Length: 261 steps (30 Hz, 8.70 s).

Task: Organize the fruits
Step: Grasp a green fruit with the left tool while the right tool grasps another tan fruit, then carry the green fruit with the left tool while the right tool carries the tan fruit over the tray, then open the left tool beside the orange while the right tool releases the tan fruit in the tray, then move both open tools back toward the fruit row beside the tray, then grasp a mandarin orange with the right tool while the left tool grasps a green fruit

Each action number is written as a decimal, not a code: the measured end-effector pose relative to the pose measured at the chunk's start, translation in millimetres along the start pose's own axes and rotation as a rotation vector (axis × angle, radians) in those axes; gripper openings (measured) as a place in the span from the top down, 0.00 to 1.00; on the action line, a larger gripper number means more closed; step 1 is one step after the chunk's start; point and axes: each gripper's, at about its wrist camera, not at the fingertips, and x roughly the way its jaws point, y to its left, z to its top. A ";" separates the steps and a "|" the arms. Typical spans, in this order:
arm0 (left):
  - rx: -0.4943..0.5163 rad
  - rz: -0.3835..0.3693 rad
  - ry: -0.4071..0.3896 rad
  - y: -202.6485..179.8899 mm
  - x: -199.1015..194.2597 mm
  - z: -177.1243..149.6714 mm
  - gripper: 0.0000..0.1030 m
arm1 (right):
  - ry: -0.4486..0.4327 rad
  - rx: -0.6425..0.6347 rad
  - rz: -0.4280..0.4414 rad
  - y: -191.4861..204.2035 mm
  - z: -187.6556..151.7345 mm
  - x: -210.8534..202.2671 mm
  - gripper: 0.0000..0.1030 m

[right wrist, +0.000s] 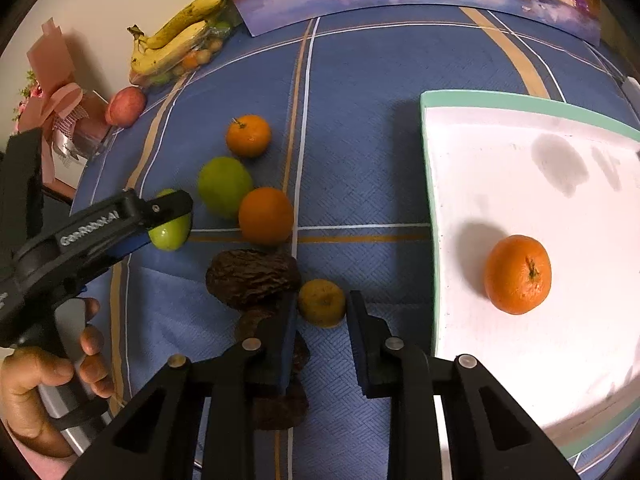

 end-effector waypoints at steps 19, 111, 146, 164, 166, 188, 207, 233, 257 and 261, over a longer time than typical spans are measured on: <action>0.003 0.017 -0.089 -22.2 -49.9 -6.8 0.60 | -0.100 -0.029 0.010 -13.2 9.7 -49.9 0.75; 0.504 -0.043 0.139 -225.5 9.4 -141.7 0.60 | -0.020 0.269 -0.312 -203.5 -7.5 -79.1 0.74; 0.308 -0.109 -0.008 -176.0 -47.4 -89.5 0.39 | -0.154 0.242 -0.338 -184.9 -1.0 -126.3 0.69; 0.080 0.072 -0.108 -102.0 -44.6 -60.1 0.00 | -0.142 0.169 -0.368 -167.8 0.2 -107.6 0.14; 0.079 0.077 -0.116 -100.7 -46.0 -58.6 0.00 | -0.147 0.156 -0.375 -165.5 -0.1 -107.2 0.14; -0.030 -0.018 -0.221 -50.7 -78.1 -37.6 0.00 | -0.264 0.129 -0.266 -128.4 9.8 -109.5 0.14; -0.103 0.045 -0.288 2.3 -103.2 -17.6 0.01 | -0.299 0.018 -0.035 -38.0 30.8 -89.1 0.36; -0.099 -0.014 -0.072 -2.1 -20.2 5.8 0.04 | -0.093 -0.154 0.002 36.8 31.5 6.0 0.51; -0.026 -0.078 0.023 -41.9 18.8 2.1 0.44 | -0.089 -0.127 -0.038 14.3 35.3 -7.0 0.71; -0.040 -0.123 0.031 -41.8 18.3 0.6 0.58 | -0.105 -0.126 -0.035 10.3 35.7 -14.5 0.74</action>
